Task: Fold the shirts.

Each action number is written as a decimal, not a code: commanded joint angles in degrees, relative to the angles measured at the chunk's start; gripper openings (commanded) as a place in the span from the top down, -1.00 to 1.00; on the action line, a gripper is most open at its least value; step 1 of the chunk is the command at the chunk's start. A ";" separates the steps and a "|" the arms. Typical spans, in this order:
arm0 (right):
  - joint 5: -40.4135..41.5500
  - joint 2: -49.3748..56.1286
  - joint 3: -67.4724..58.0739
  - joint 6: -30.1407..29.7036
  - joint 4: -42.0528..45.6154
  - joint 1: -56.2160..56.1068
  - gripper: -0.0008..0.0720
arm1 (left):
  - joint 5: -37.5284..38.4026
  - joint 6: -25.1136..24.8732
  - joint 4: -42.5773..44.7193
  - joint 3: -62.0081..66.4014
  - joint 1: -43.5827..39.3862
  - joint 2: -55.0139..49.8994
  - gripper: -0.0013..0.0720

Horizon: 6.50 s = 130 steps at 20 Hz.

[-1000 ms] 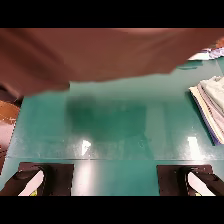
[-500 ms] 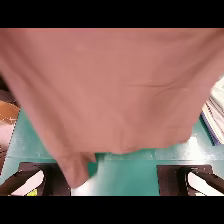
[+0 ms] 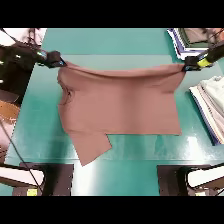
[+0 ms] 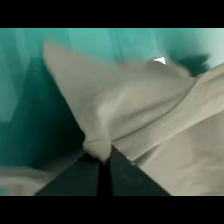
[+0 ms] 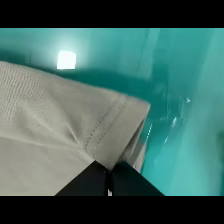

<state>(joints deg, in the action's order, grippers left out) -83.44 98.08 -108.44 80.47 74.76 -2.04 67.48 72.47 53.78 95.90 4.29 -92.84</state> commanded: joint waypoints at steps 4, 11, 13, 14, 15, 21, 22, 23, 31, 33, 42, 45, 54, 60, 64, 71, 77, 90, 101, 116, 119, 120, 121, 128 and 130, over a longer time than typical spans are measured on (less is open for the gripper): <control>8.55 8.26 -0.02 1.60 -5.33 0.02 0.69 | -12.94 -0.35 0.09 -1.14 -1.03 -7.39 -0.29; 0.46 4.31 -3.93 -0.33 -7.02 3.02 -0.17 | 4.66 1.01 0.31 -0.15 6.45 -2.64 -0.73; -3.10 -0.22 1.31 -3.65 -11.78 5.31 -0.15 | 10.45 0.52 0.39 -2.23 9.68 1.49 -0.73; -4.57 -2.75 5.16 -5.09 -15.43 6.43 -0.15 | 11.58 0.33 0.44 -4.74 10.73 4.00 -0.73; -5.95 -5.42 9.46 -5.81 -18.56 7.41 -0.15 | 12.09 -0.26 0.63 -8.59 11.28 6.93 -0.73; -2.16 -21.14 36.02 -10.03 -22.69 8.83 -0.15 | 4.87 0.55 4.55 -43.89 11.56 26.38 -0.73; -0.92 -23.30 39.28 -10.03 -22.69 8.87 -0.15 | 4.28 0.87 4.55 -48.81 11.56 28.72 -0.73; 0.22 -25.29 41.97 -10.03 -22.71 8.94 -0.15 | 3.69 0.87 4.52 -53.31 11.56 30.69 -0.73; 4.00 -34.93 49.13 -10.03 -22.64 8.94 -0.15 | -3.39 -0.94 -3.10 -66.51 11.50 32.54 -0.73; 4.02 -35.26 49.13 -10.01 -22.69 8.94 -0.15 | -4.61 -1.07 -4.57 -68.00 11.50 32.52 -0.73; 2.32 -35.19 49.18 -10.03 -22.32 11.80 -0.15 | -3.93 -6.51 -9.42 -68.08 11.50 32.54 0.89; -1.16 -35.93 52.30 -10.10 -21.97 19.45 -0.15 | -1.73 -6.49 -9.42 -63.41 11.50 32.57 0.89; 7.76 -37.68 76.59 -15.61 -13.73 38.32 -0.15 | -0.52 -6.49 -9.42 -55.89 11.50 33.09 0.89; 11.50 -37.68 79.14 -16.31 -15.26 32.26 -0.15 | -0.37 -6.49 -9.42 -55.89 11.50 33.09 0.89; 11.41 -34.62 79.14 -15.82 -16.83 26.77 -0.14 | -0.37 -6.49 -9.42 -55.89 11.50 33.09 0.89; 10.56 -32.74 79.14 -15.87 -17.90 22.40 0.83 | 1.75 -6.49 -9.16 -55.89 11.50 33.09 0.90; 9.88 -45.29 69.59 -12.52 -18.88 23.04 0.93 | 5.05 -4.90 -9.42 -44.22 11.52 33.73 0.90; 15.34 -50.80 7.87 -10.88 -26.58 18.95 0.93 | 0.63 1.90 -9.42 27.82 11.52 41.72 0.89; -2.75 -43.06 -10.99 -5.27 -13.77 18.91 0.93 | 1.79 5.66 -9.81 27.43 11.52 45.16 0.89; 6.21 -4.39 12.52 -5.25 -13.35 8.22 0.93 | -14.12 -5.31 -14.49 -21.64 5.77 9.75 0.89; 10.14 1.40 6.75 -4.81 -13.70 8.22 0.93 | -17.92 -7.63 -15.65 -14.49 3.37 1.64 0.89; 10.78 2.73 4.68 -4.81 -13.66 8.22 0.93 | -18.25 -8.28 -15.61 -11.76 2.75 -0.42 0.89; 11.39 3.78 2.91 -4.79 -13.64 8.22 0.93 | -18.53 -8.28 -15.61 -9.44 2.64 -1.92 0.89; 8.41 5.35 0.02 -4.76 -9.88 7.58 0.93 | -12.35 -8.50 -8.31 -5.16 4.33 -2.71 0.89; 5.70 5.35 0.09 -4.00 -6.19 6.49 0.93 | -8.85 -10.19 -6.51 -6.69 4.33 -2.71 0.89</control>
<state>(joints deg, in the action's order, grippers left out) -74.59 103.09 -107.96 75.79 64.16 5.41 53.95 63.86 43.77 89.67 8.45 -95.11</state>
